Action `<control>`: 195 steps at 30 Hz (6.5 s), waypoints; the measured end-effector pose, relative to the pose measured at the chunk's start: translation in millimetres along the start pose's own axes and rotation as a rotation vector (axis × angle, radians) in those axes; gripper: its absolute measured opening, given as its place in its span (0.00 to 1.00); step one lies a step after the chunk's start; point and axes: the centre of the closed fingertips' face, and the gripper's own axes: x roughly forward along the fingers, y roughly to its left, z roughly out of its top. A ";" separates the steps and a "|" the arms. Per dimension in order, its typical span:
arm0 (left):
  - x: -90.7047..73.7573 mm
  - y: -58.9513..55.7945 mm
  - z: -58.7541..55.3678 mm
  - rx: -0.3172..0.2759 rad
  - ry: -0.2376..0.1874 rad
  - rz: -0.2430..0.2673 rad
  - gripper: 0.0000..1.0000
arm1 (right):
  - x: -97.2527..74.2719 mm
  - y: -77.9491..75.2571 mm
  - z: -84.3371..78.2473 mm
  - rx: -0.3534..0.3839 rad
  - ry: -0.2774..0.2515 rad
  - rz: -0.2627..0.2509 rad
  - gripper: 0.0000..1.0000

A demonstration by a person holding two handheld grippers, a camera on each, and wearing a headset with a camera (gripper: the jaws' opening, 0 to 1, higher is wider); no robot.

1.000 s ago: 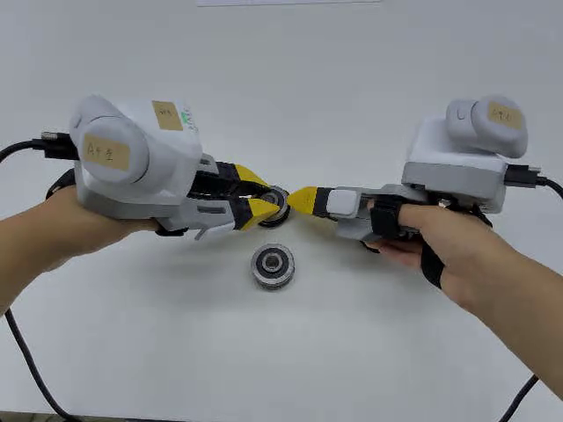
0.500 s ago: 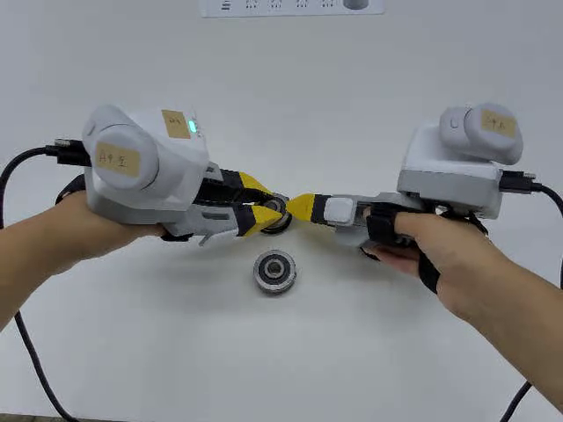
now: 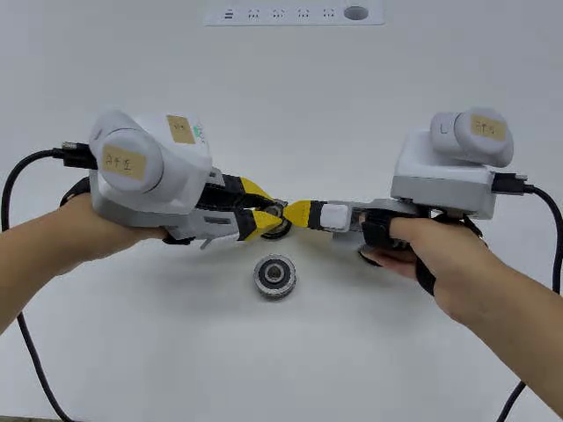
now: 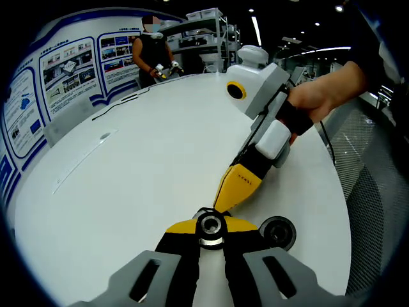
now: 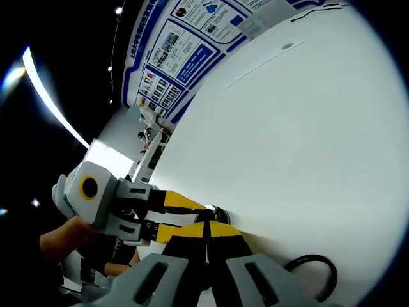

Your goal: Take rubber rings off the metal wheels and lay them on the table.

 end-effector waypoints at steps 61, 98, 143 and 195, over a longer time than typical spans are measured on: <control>0.2 -4.4 1.7 0.095 0.014 0.015 0.13 | -2.3 10.3 -0.6 0.033 0.007 0.016 0.01; -66.9 30.2 13.6 -0.063 -0.107 0.209 0.42 | 5.8 39.0 5.0 0.022 0.001 0.060 0.01; -82.9 21.4 24.8 -0.174 -0.224 0.251 0.68 | -107.1 -59.2 -13.2 0.331 -0.171 -0.189 0.02; -10.3 5.7 7.2 -0.064 -0.061 0.054 0.29 | -55.2 16.6 21.4 -0.147 -0.123 0.088 0.55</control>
